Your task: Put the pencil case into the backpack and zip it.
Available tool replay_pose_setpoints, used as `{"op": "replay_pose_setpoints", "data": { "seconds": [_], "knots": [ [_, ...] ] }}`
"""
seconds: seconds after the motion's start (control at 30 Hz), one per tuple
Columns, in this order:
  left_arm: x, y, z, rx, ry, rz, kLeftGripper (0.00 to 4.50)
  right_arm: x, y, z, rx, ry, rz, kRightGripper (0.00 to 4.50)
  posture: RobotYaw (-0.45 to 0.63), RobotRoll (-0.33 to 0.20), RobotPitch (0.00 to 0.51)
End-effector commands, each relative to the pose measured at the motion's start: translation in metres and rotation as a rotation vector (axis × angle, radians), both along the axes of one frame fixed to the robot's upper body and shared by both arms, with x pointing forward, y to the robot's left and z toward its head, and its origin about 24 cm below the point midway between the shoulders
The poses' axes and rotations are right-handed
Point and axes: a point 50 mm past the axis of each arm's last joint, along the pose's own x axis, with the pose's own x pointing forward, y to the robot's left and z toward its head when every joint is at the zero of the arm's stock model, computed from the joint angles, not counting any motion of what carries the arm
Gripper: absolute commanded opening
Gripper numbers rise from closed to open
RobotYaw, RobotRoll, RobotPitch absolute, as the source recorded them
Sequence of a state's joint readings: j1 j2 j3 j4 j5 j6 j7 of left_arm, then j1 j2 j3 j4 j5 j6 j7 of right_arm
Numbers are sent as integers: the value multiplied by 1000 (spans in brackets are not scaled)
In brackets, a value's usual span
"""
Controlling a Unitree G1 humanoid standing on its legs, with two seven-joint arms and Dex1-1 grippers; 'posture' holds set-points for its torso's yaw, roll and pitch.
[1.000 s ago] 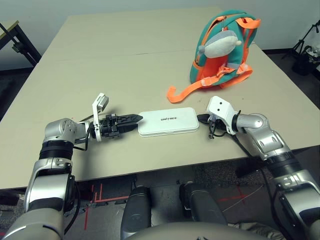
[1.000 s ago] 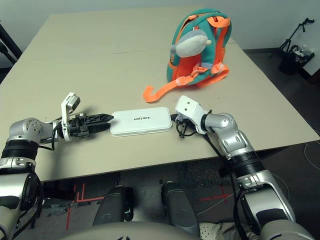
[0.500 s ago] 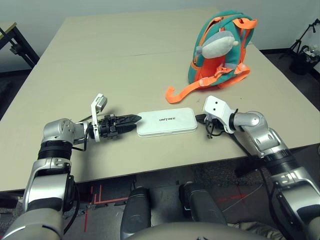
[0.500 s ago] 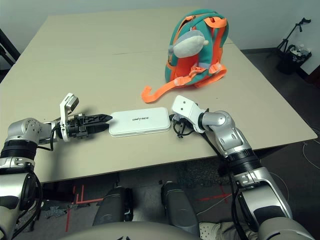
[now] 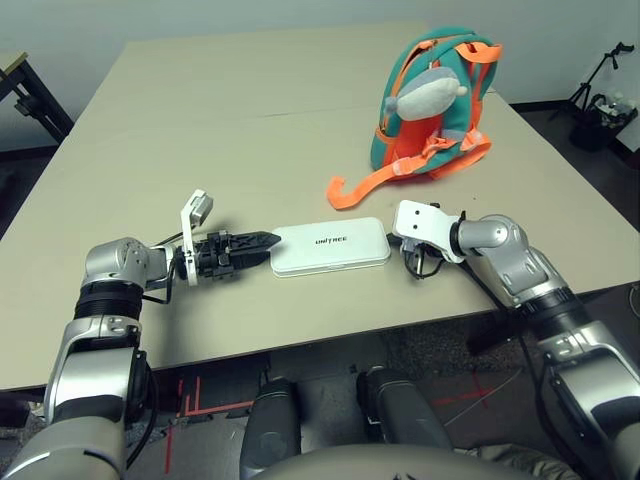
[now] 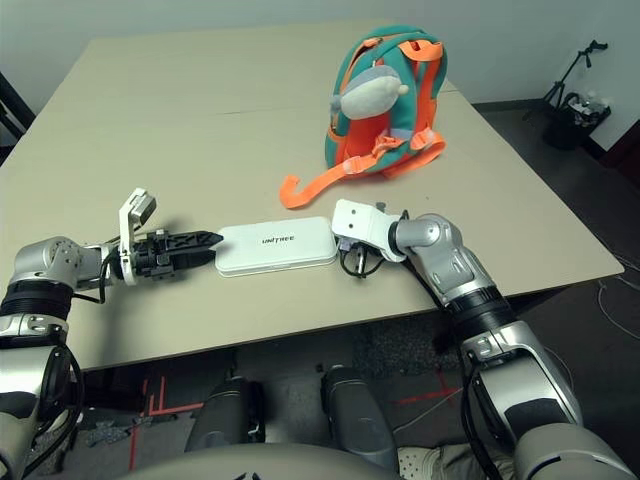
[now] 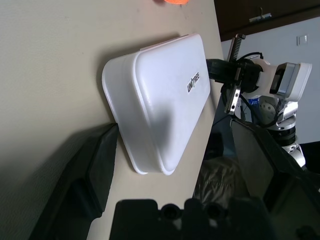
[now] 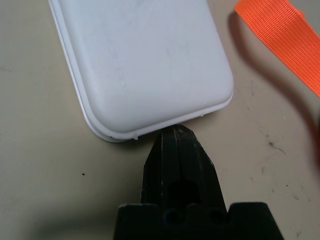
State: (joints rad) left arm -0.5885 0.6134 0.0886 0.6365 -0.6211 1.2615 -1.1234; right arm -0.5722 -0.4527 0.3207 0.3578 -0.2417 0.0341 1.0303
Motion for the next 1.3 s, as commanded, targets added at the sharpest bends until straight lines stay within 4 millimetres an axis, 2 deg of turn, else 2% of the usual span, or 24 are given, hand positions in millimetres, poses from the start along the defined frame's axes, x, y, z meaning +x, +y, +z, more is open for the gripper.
{"op": "replay_pose_setpoints", "data": {
  "seconds": [0.03,0.2,0.47,0.77,0.87,1.03,1.1,1.3],
  "knots": [
    [0,-12,-10,20,39,-42,4500,-24,43,-37,-33,162,217,21,-85,0,103],
    [0,-12,-8,19,37,-41,4500,-21,49,-34,-3,172,220,21,-85,0,103],
    [-1,-7,-7,22,36,-29,4500,0,20,-22,-34,134,132,21,-84,0,104],
    [2,-13,-5,-13,-6,-41,4500,-3,28,-23,-10,139,162,21,-85,0,104],
    [3,-12,-4,-13,-16,-33,3878,-3,28,-23,-11,137,164,0,-85,0,103],
    [4,-11,-3,-6,-20,-25,1931,-3,26,-22,-9,135,160,0,-83,0,102],
    [6,-10,4,-43,-47,-15,1417,-2,24,-21,3,134,146,0,-83,0,102],
    [14,-5,25,-79,-148,33,1380,5,5,-10,58,130,58,0,-77,0,103]
  ]
}}
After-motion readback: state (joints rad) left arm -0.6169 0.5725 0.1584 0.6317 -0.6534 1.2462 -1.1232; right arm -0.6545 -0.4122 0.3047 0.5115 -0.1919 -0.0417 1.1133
